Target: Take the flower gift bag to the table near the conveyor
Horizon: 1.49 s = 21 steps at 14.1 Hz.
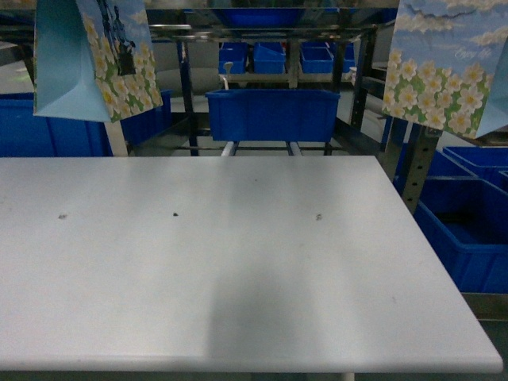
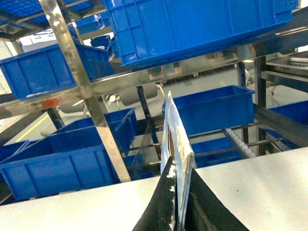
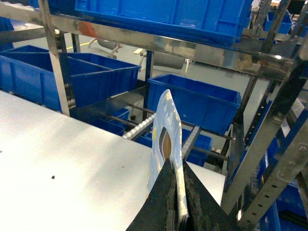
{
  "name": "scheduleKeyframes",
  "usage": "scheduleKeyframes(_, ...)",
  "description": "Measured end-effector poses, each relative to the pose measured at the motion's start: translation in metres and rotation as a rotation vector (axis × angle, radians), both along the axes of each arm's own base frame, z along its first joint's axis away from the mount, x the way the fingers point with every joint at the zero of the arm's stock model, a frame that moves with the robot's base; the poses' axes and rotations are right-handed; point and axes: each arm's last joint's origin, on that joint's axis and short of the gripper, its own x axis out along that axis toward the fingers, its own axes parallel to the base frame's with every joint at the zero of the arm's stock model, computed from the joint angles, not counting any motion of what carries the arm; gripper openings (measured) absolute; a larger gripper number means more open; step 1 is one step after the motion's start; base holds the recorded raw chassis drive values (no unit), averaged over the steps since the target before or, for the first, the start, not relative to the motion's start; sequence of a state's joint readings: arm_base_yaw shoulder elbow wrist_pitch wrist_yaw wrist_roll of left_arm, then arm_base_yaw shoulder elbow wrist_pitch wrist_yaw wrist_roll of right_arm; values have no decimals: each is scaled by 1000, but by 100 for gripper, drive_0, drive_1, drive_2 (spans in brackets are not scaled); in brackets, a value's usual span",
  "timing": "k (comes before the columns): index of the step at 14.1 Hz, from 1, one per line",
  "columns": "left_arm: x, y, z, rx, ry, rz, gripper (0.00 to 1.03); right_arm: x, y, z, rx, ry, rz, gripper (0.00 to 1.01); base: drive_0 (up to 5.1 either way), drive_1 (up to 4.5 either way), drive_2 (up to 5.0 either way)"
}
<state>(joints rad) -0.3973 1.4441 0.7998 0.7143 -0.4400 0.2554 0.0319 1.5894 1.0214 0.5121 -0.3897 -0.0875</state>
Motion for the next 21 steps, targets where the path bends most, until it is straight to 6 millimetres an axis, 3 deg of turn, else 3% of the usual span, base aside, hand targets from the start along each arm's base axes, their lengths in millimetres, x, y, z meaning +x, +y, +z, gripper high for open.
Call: scheduleKeyframes(21,1,3,0,-2,-4,16,2,0,3,1,0,-6,11,2,-488,248,248)
